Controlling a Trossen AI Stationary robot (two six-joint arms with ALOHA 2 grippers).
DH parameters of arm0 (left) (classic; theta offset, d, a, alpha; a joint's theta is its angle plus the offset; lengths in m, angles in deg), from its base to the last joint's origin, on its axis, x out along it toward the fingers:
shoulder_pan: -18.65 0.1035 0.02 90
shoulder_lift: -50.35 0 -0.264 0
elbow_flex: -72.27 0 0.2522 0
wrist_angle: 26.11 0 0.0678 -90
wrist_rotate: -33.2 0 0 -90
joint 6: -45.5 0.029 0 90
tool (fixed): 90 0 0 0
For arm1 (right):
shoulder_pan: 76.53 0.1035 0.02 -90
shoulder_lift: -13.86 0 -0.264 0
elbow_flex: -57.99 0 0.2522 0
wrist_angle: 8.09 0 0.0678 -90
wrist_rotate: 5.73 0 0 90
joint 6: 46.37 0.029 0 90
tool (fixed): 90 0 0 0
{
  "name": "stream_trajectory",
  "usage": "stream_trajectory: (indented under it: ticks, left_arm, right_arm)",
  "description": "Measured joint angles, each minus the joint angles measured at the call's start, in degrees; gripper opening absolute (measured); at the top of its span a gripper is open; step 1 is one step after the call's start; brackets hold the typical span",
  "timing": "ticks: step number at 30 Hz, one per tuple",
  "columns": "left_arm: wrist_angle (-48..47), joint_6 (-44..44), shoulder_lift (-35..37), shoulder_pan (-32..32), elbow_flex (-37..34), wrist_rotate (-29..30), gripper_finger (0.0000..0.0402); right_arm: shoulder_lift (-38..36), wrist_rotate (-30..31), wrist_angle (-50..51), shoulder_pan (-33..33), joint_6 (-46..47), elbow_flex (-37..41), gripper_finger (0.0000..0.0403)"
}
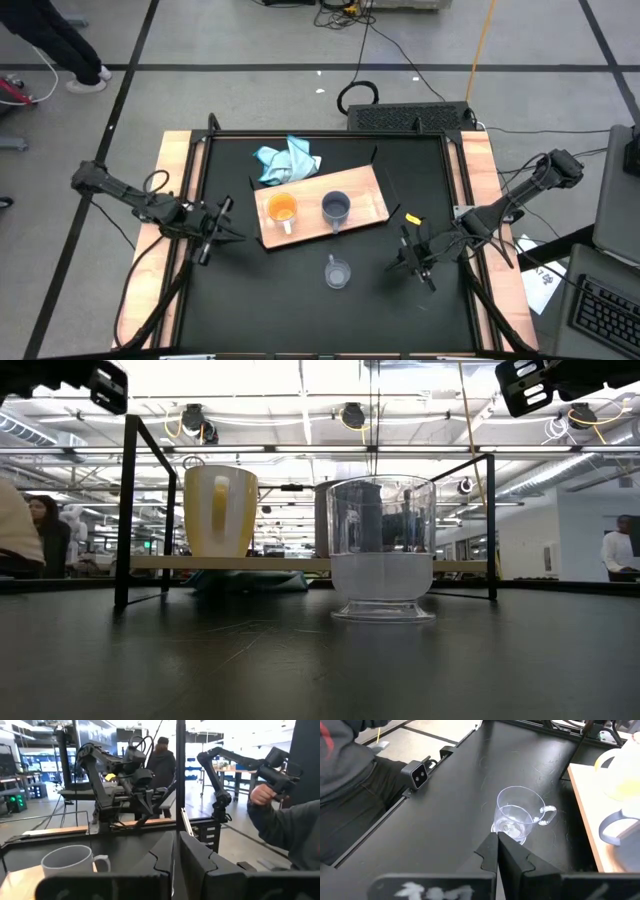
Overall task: Stack small to large cups/mugs on shelf
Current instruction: Put the transparent mug on the shelf
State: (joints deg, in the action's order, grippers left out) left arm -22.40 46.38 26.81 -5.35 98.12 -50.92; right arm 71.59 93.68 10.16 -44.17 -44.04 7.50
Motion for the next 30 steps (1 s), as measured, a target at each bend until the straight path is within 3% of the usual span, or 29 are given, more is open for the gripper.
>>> stream_trajectory:
  ticks: [17, 30]
  left_arm:
    - [-1.38, -2.63, -34.06, -3.93, 22.73, 0.62, 0.0033]
    - [-12.93, -7.43, -56.0, -3.9, 43.01, -1.35, 0.0033]
  right_arm:
    - [0.0, 0.0, -0.06, 1.01, 0.44, 0.0, 0.0]
    - [0.0, 2.72, -1.72, 6.57, 0.89, 0.0, 0.0]
